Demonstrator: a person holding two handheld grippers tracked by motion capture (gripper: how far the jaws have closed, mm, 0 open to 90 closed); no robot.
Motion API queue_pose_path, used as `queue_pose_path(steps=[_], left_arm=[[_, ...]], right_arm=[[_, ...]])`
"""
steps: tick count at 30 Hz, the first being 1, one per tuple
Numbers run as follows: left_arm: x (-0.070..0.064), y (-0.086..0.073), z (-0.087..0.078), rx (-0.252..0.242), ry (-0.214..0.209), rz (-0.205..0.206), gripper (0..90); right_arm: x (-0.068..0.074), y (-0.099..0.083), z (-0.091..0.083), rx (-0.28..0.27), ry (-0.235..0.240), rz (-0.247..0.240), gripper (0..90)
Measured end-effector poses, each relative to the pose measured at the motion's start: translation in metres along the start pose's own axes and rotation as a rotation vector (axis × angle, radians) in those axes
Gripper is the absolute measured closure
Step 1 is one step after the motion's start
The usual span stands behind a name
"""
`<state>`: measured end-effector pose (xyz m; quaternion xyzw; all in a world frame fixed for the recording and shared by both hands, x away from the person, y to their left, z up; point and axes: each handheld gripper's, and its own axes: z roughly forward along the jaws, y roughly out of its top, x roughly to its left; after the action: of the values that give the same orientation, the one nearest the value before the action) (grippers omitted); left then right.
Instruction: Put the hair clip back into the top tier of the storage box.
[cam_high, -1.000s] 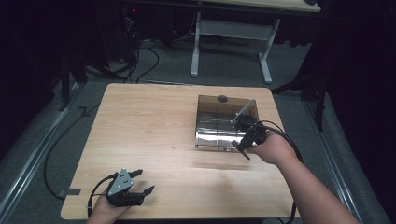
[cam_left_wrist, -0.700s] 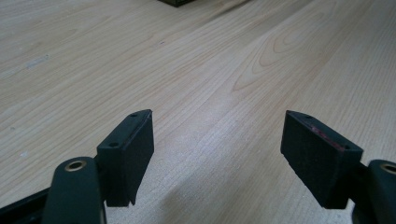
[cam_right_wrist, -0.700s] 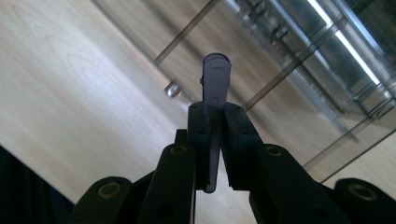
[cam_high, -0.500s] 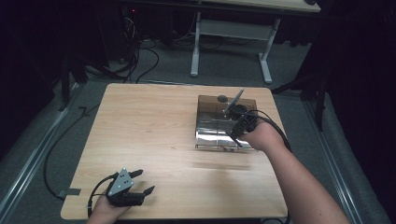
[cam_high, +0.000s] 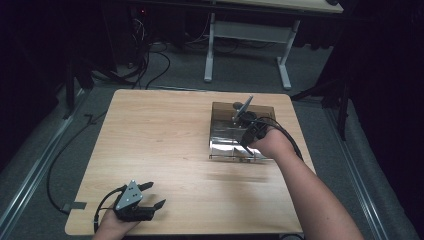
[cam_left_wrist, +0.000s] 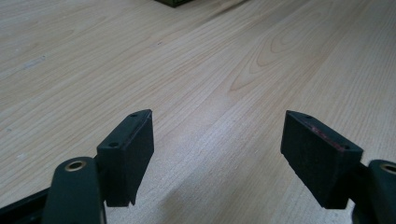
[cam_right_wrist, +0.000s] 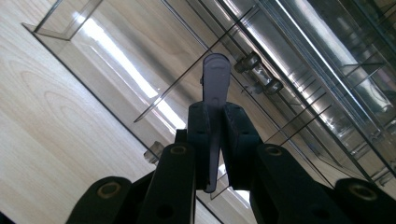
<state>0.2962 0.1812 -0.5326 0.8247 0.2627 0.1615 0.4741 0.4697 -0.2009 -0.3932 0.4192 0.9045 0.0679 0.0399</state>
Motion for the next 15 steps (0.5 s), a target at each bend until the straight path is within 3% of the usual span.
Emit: queue_pose_path(steps=[4,15], left_arm=[[0.000,0.000,0.000,-0.003,-0.001,-0.001,26.1],[0.000,0.000,0.000,0.003,-0.002,0.001,26.1]], right_arm=[[0.001,0.000,0.004,0.018,-0.021,-0.012,82.7],[0.000,-0.005,0.017,0.026,-0.006,-0.020,82.7]])
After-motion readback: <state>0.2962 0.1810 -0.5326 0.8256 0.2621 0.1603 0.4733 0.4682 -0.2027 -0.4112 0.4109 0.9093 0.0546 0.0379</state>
